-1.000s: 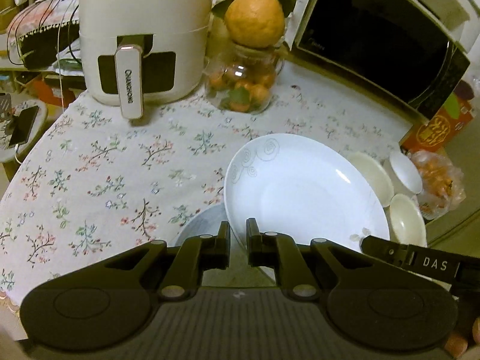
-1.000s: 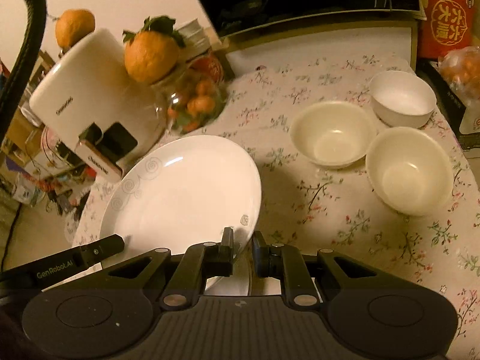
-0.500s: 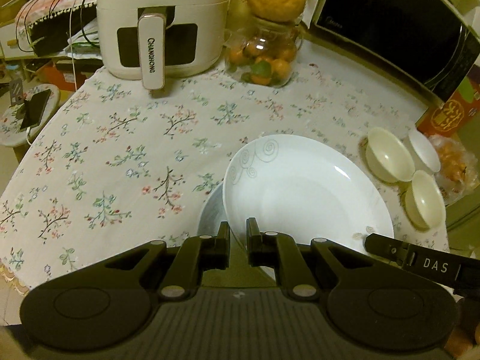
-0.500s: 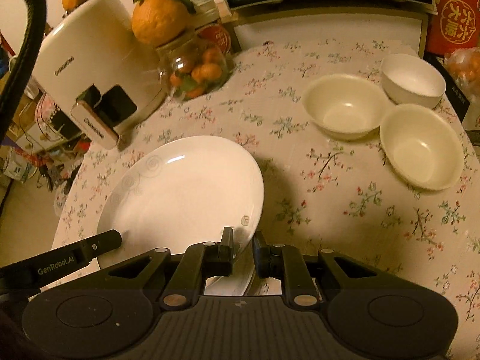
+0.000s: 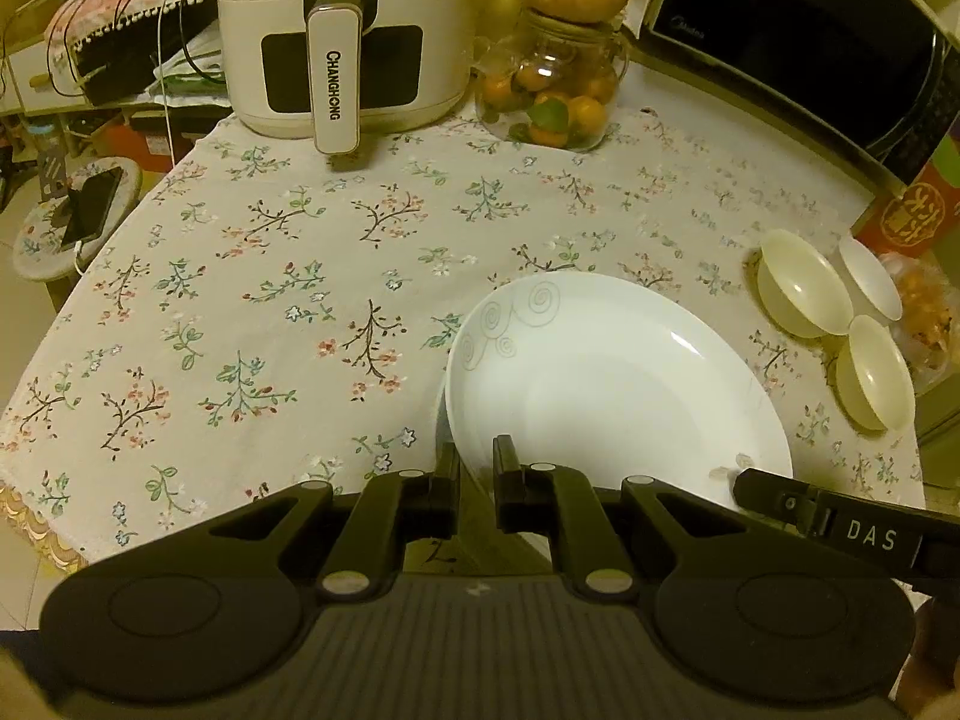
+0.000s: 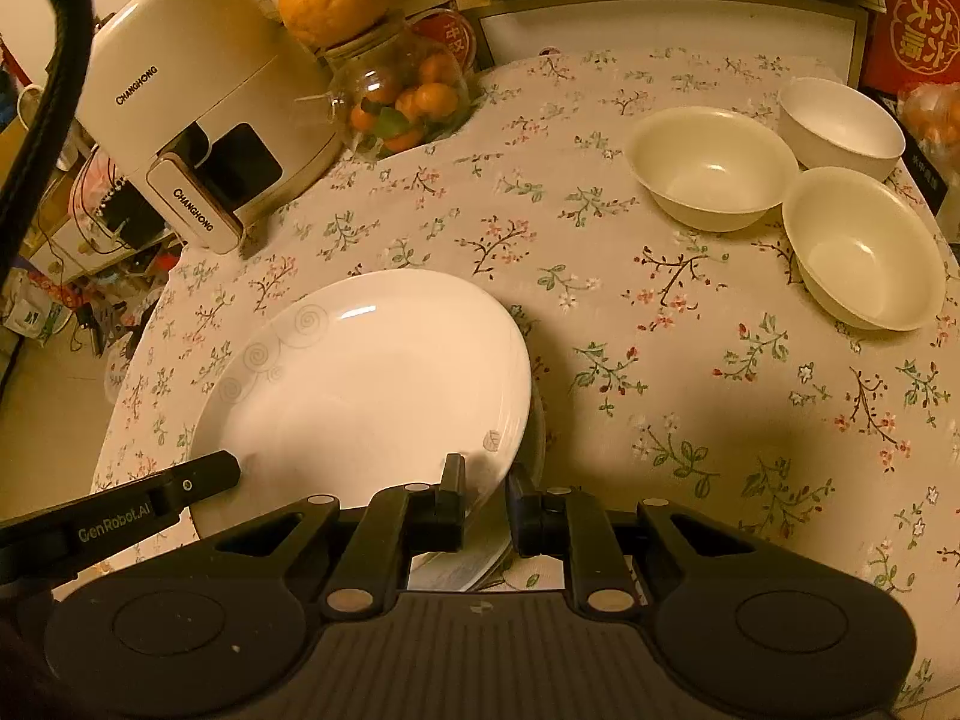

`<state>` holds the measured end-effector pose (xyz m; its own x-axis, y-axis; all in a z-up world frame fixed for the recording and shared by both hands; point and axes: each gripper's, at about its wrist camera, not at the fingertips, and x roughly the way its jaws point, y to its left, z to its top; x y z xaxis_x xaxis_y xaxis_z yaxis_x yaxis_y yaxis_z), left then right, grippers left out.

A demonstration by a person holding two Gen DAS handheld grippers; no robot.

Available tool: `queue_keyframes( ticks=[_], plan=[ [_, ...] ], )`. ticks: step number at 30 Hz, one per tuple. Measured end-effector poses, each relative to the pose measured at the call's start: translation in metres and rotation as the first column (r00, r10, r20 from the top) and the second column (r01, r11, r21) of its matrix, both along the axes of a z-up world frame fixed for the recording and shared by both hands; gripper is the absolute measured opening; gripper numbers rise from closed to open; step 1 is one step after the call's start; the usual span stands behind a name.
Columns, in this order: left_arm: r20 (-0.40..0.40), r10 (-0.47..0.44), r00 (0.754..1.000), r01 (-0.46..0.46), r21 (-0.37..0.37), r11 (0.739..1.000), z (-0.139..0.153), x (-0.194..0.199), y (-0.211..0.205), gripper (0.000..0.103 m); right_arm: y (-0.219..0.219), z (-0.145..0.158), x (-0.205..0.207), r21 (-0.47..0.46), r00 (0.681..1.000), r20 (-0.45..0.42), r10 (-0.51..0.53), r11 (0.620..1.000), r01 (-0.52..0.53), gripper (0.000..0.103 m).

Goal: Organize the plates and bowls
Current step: 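Lift the white plate with both grippers and carry it away from the microwave, then lower the white plate onto the plates beside the air fryer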

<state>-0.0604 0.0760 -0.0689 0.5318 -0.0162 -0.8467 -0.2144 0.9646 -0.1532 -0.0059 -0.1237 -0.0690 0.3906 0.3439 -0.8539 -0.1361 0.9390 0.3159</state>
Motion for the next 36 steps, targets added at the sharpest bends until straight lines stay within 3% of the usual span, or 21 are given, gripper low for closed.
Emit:
queue_keyframes(
  ticks=[15,36],
  plan=[
    [-0.021,-0.007,1.000,0.008,0.031,0.999,-0.007,-0.004,-0.002,0.010,0.005,-0.003,-0.002,-0.031,1.000,0.001,0.010,0.999,-0.010,0.014],
    [-0.019,-0.014,1.000,0.017,0.142,0.990,-0.012,-0.007,-0.019,0.011,0.023,-0.001,-0.009,-0.143,0.998,0.056,0.041,0.989,-0.033,0.015]
  ],
)
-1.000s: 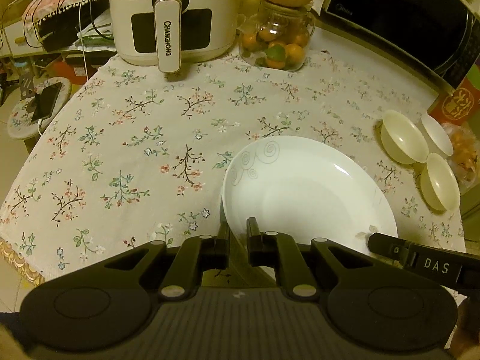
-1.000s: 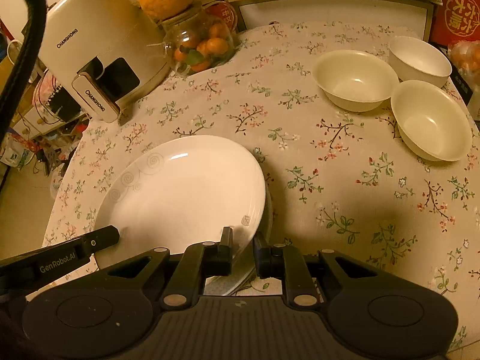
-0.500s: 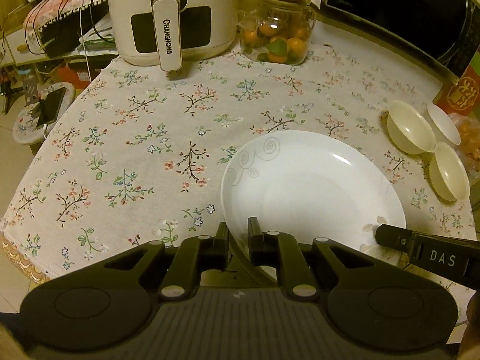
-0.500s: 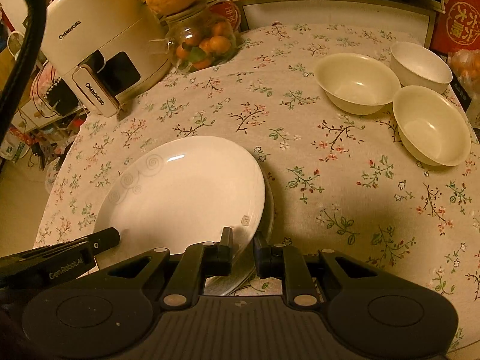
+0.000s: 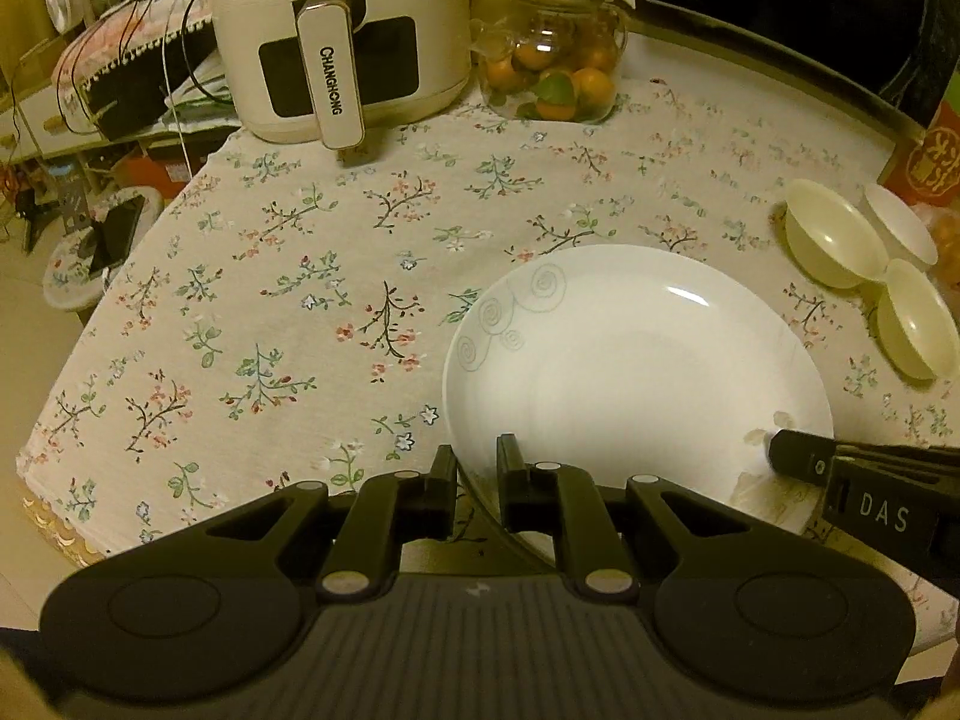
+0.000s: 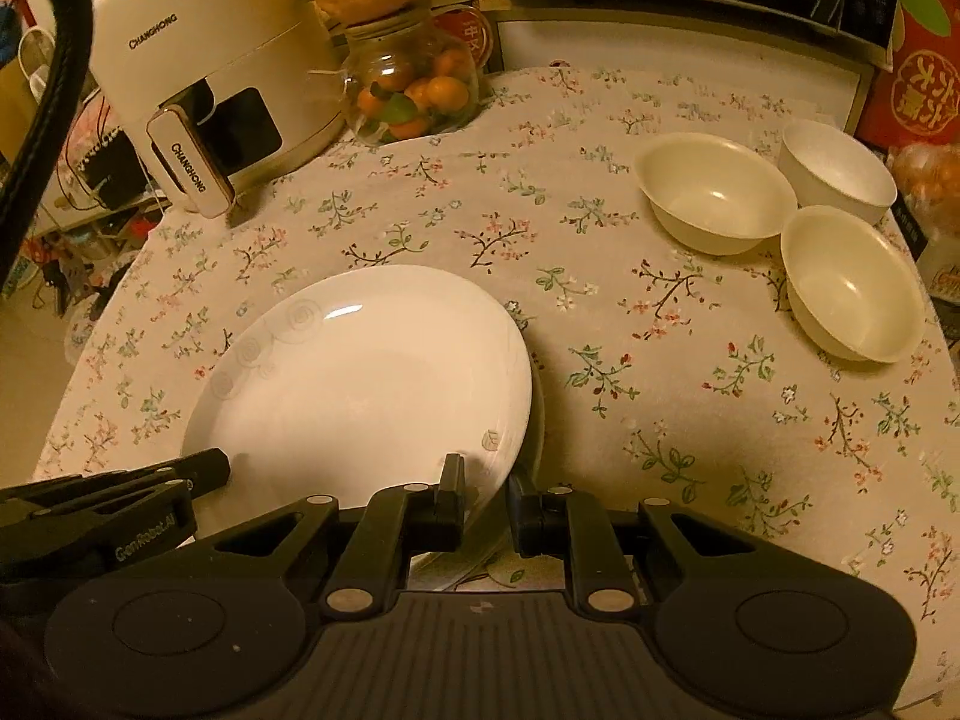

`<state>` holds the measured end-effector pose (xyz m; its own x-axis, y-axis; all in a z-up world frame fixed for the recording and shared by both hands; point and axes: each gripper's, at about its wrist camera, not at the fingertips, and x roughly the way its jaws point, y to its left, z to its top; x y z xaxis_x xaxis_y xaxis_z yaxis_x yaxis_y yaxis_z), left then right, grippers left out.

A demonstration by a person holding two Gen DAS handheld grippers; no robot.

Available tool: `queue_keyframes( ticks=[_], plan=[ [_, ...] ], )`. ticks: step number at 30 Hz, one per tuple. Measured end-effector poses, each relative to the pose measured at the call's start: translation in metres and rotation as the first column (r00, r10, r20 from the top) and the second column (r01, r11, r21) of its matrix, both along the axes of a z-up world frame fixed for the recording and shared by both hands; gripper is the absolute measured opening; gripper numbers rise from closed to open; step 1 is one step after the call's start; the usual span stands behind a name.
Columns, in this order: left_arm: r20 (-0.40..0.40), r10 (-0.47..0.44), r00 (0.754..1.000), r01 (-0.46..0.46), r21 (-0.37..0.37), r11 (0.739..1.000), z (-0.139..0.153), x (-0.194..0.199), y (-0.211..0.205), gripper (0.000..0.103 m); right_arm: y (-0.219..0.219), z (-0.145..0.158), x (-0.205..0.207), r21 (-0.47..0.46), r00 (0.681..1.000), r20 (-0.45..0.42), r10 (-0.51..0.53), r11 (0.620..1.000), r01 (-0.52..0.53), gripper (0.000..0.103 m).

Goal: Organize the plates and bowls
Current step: 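Lower the white plate onto the plates beside the air fryer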

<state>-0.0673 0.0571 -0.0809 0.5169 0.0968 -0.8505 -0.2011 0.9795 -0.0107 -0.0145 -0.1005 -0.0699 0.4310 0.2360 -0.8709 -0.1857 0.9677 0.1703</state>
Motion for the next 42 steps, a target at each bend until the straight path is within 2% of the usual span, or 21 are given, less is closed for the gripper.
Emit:
queue_keyframes(
  ticks=[19,34,42],
  plan=[
    [0.006,-0.011,1.000,0.010,0.071,0.997,-0.003,-0.002,-0.012,0.011,0.011,-0.001,-0.004,-0.076,0.999,0.044,0.014,0.997,-0.011,0.015],
    [0.029,-0.044,0.999,0.038,0.187,0.982,-0.008,-0.007,-0.028,0.011,0.016,-0.002,-0.008,-0.131,0.996,0.087,0.037,0.991,-0.025,0.016],
    [0.042,-0.041,0.998,0.032,0.202,0.979,-0.009,-0.009,-0.029,0.011,0.017,-0.003,-0.007,-0.144,0.994,0.104,0.042,0.989,-0.027,0.016]
  ],
)
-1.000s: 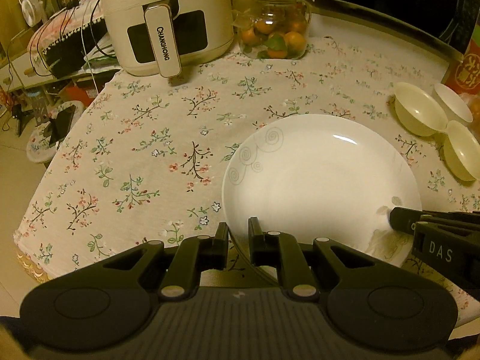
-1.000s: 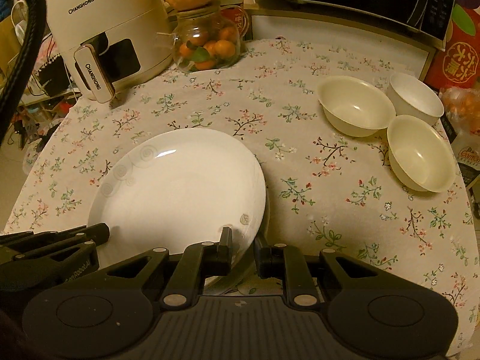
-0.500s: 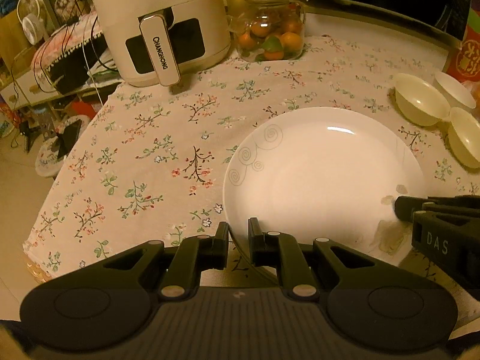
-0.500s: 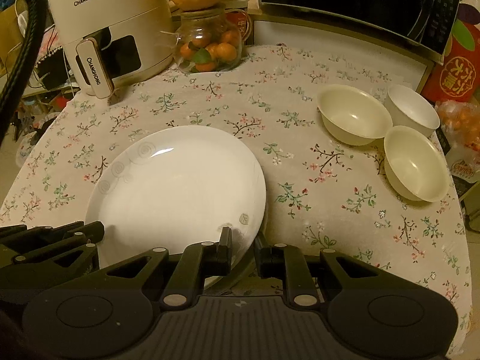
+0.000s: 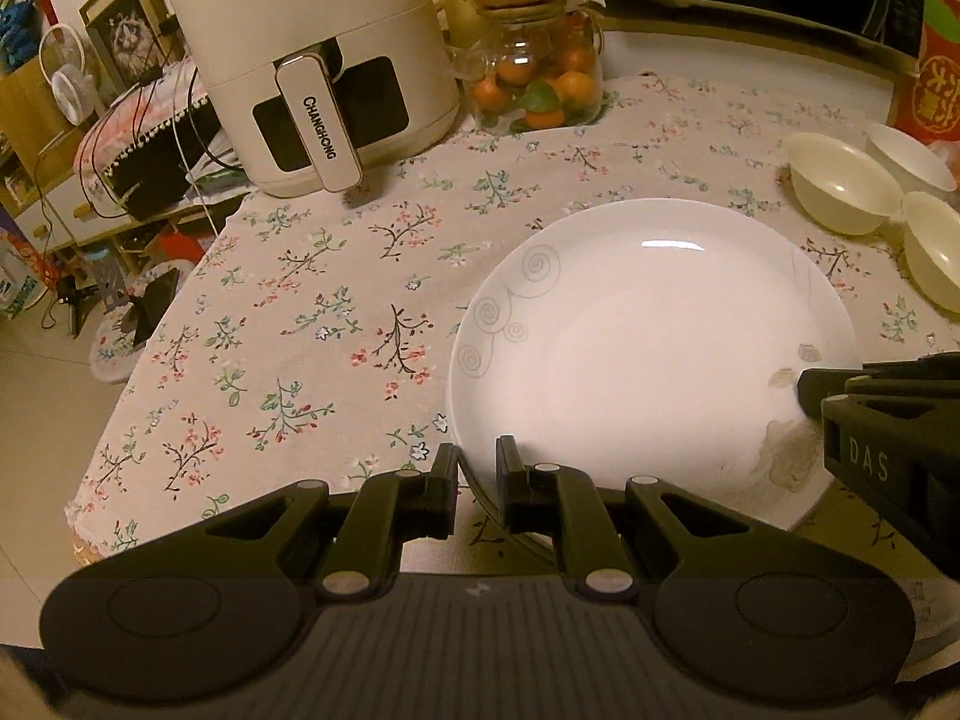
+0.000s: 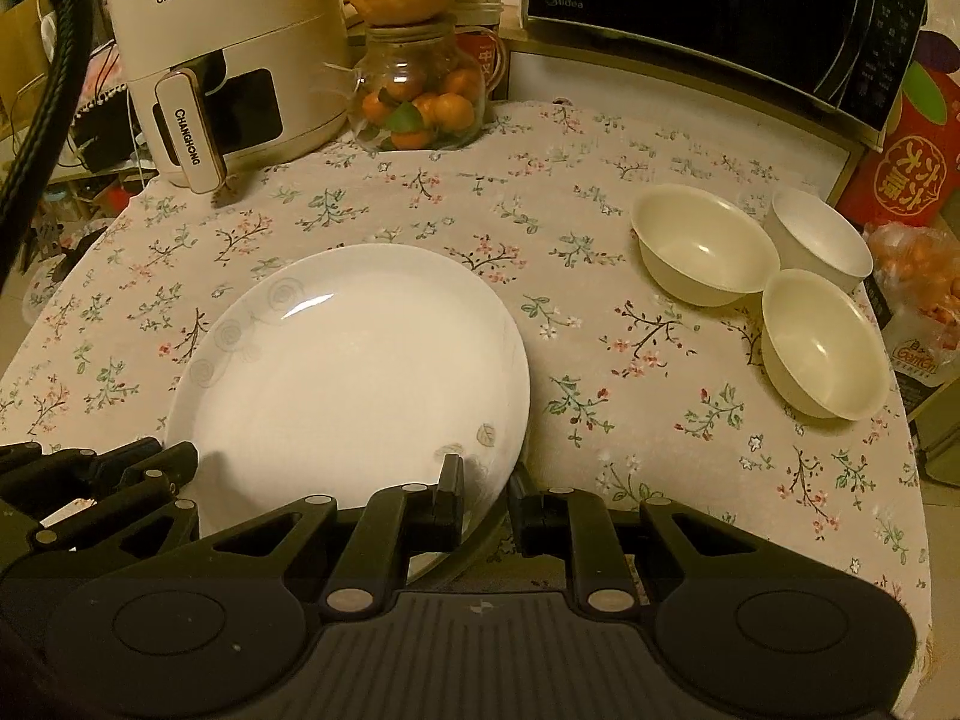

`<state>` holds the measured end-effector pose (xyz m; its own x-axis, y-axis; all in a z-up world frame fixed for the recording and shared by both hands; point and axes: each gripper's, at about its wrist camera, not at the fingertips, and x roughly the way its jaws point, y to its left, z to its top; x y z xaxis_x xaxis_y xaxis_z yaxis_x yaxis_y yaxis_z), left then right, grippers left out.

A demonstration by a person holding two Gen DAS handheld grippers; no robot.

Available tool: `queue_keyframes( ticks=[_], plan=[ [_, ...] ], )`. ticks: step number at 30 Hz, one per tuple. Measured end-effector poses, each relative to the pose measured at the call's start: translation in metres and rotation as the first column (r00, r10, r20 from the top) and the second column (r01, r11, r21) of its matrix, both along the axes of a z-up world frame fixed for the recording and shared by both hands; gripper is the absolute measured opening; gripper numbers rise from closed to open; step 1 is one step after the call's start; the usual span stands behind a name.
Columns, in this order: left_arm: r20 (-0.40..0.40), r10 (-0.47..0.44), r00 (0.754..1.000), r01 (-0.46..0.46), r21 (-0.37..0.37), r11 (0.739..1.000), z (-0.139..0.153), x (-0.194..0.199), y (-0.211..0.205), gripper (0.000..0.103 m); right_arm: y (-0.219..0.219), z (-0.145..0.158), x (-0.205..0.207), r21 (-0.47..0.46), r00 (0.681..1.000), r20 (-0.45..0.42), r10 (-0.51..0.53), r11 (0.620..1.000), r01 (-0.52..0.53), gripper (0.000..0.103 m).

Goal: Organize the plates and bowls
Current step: 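Lower the white plate onto the plates beside the air fryer, then open both grippers to release the white plate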

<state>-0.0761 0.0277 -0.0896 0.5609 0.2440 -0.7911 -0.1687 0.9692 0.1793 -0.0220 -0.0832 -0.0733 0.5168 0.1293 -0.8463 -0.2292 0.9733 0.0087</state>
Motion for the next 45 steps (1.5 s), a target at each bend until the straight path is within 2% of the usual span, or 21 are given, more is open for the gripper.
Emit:
queue_keyframes(
  ticks=[11,15,18,25,29,33,35,39,42,45],
  plan=[
    [0.004,0.012,1.000,-0.012,-0.015,1.000,0.001,0.001,0.002,0.013,0.001,-0.003,-0.002,-0.026,1.000,0.026,0.017,1.000,-0.017,0.016],
    [0.001,0.023,1.000,-0.023,-0.041,0.999,0.002,0.002,0.006,0.013,0.004,-0.008,-0.003,-0.066,0.998,0.044,0.038,0.997,-0.035,0.016],
    [-0.002,0.035,0.999,-0.035,-0.069,0.997,0.002,0.003,0.010,0.014,0.002,-0.007,-0.003,-0.058,0.998,0.044,0.034,0.998,-0.031,0.016],
    [-0.006,0.078,0.997,-0.078,-0.130,0.988,0.006,0.008,0.023,0.024,-0.001,-0.008,0.001,-0.019,0.999,0.031,0.011,1.000,-0.011,0.018],
    [-0.002,0.102,0.995,-0.101,-0.163,0.981,0.009,0.012,0.032,0.025,-0.009,-0.005,0.007,0.036,1.000,0.011,-0.015,0.999,0.015,0.018],
    [-0.020,0.113,0.993,-0.114,-0.188,0.975,0.010,0.016,0.036,0.028,-0.014,-0.001,0.010,0.048,0.999,0.012,-0.032,0.998,0.032,0.020],
    [-0.019,0.117,0.993,-0.118,-0.193,0.974,0.012,0.018,0.036,0.030,-0.019,0.001,0.012,0.061,0.999,0.013,-0.045,0.997,0.044,0.021],
    [-0.007,0.119,0.993,-0.118,-0.185,0.976,0.016,0.022,0.035,0.040,-0.027,0.005,0.015,0.080,0.998,0.008,-0.064,0.995,0.063,0.029],
    [-0.003,0.116,0.993,-0.114,-0.187,0.976,0.018,0.024,0.031,0.042,-0.030,0.004,0.016,0.084,0.998,-0.001,-0.069,0.994,0.069,0.030],
    [0.000,0.104,0.995,-0.102,-0.184,0.978,0.021,0.028,0.025,0.050,-0.034,0.003,0.017,0.090,0.997,-0.010,-0.070,0.993,0.071,0.033]
  ],
)
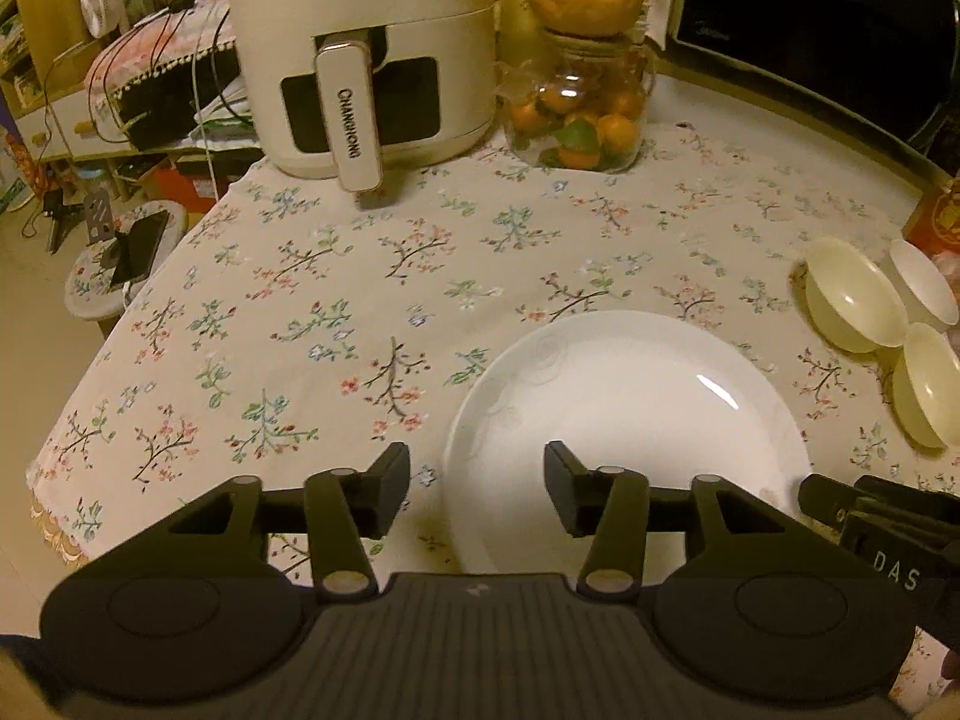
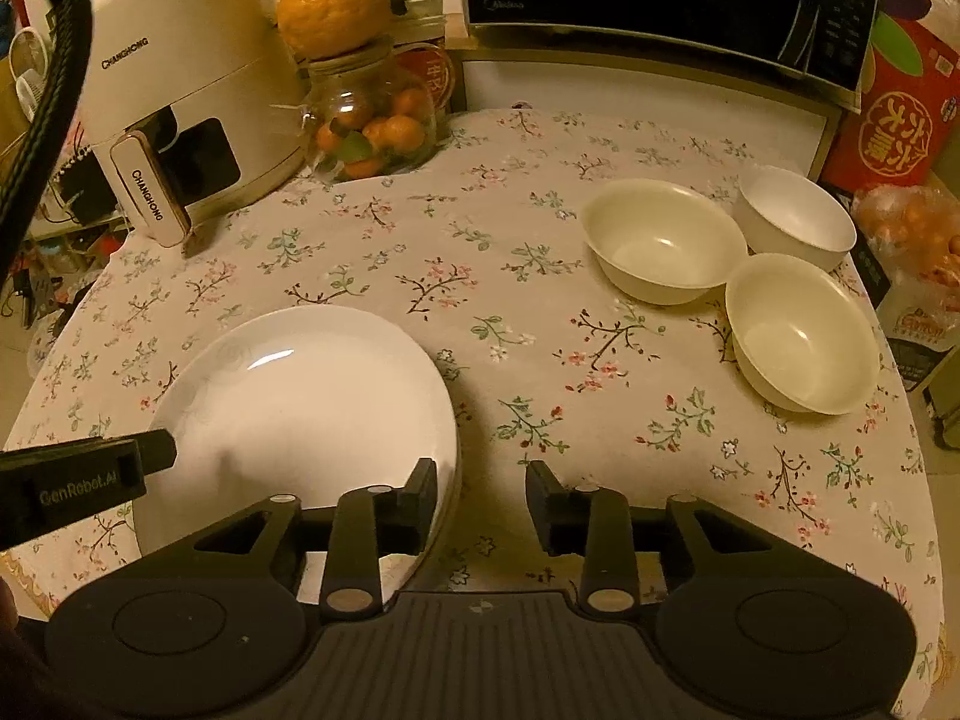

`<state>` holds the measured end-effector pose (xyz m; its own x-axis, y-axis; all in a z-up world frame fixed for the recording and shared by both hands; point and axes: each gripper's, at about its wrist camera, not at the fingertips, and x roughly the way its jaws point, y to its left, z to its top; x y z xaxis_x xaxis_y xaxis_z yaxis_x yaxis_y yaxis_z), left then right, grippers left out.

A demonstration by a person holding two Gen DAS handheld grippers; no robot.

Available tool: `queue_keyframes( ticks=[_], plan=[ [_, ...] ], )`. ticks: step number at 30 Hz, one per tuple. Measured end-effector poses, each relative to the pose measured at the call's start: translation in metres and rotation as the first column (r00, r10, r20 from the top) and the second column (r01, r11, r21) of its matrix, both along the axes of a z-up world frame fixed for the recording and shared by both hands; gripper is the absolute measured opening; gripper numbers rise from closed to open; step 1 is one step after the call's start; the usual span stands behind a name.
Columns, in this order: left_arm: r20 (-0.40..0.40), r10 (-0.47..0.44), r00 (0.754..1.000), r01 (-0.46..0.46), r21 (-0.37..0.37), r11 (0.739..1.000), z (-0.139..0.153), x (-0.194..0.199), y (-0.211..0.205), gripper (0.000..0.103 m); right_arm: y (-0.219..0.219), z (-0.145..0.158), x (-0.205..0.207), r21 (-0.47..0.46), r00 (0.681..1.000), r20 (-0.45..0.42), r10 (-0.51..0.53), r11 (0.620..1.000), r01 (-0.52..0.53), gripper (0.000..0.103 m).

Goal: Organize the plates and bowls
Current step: 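Open both grippers to release the white plate, then move both grippers to the white bowl beside the microwave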

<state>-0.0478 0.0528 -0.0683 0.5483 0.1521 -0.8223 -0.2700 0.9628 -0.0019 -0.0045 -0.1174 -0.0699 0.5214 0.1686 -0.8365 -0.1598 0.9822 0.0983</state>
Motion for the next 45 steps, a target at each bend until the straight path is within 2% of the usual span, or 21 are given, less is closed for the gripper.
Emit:
queue_keyframes(
  ticks=[4,7,19,24,28,31,33,36,38,41,45],
  plan=[
    [0.020,-0.020,1.000,0.019,0.015,1.000,0.007,0.004,-0.010,0.061,-0.009,0.005,0.004,0.024,1.000,-0.001,-0.016,1.000,0.016,0.037],
    [0.042,-0.035,0.999,0.034,0.031,0.999,0.013,0.009,-0.019,0.066,-0.018,0.010,0.009,0.041,1.000,0.003,-0.031,0.999,0.031,0.039],
    [0.090,-0.087,0.992,0.086,0.016,0.996,0.031,0.038,-0.054,0.071,-0.058,0.041,0.028,0.058,0.996,0.053,-0.077,0.996,0.074,0.054],
    [0.093,-0.131,0.987,0.133,-0.025,0.991,0.034,0.055,-0.080,0.076,-0.085,0.054,0.040,0.038,0.991,0.077,-0.106,0.994,0.103,0.058],
    [0.094,-0.186,0.978,0.190,-0.033,0.981,0.035,0.071,-0.107,0.076,-0.118,0.062,0.055,0.086,0.983,0.067,-0.168,0.983,0.162,0.059],
    [0.120,-0.221,0.968,0.222,0.008,0.975,0.037,0.084,-0.127,0.070,-0.157,0.070,0.068,0.148,0.962,0.067,-0.265,0.956,0.253,0.062],
    [0.140,-0.244,0.960,0.243,0.023,0.970,0.038,0.095,-0.139,0.069,-0.187,0.072,0.074,0.159,0.933,0.077,-0.351,0.928,0.336,0.062],
    [0.164,-0.255,0.953,0.260,-0.012,0.965,0.037,0.114,-0.155,0.069,-0.229,0.067,0.080,0.161,0.877,0.069,-0.475,0.873,0.460,0.062],
    [0.181,-0.265,0.947,0.275,-0.028,0.961,0.035,0.126,-0.169,0.069,-0.253,0.059,0.084,0.198,0.846,0.035,-0.533,0.833,0.517,0.062],
    [0.191,-0.294,0.936,0.309,-0.052,0.950,0.028,0.147,-0.193,0.069,-0.273,0.042,0.093,0.232,0.816,-0.015,-0.577,0.792,0.564,0.062],
    [0.178,-0.333,0.926,0.347,-0.056,0.936,0.019,0.168,-0.221,0.070,-0.284,0.023,0.111,0.223,0.802,-0.052,-0.595,0.776,0.590,0.062]
  ],
)
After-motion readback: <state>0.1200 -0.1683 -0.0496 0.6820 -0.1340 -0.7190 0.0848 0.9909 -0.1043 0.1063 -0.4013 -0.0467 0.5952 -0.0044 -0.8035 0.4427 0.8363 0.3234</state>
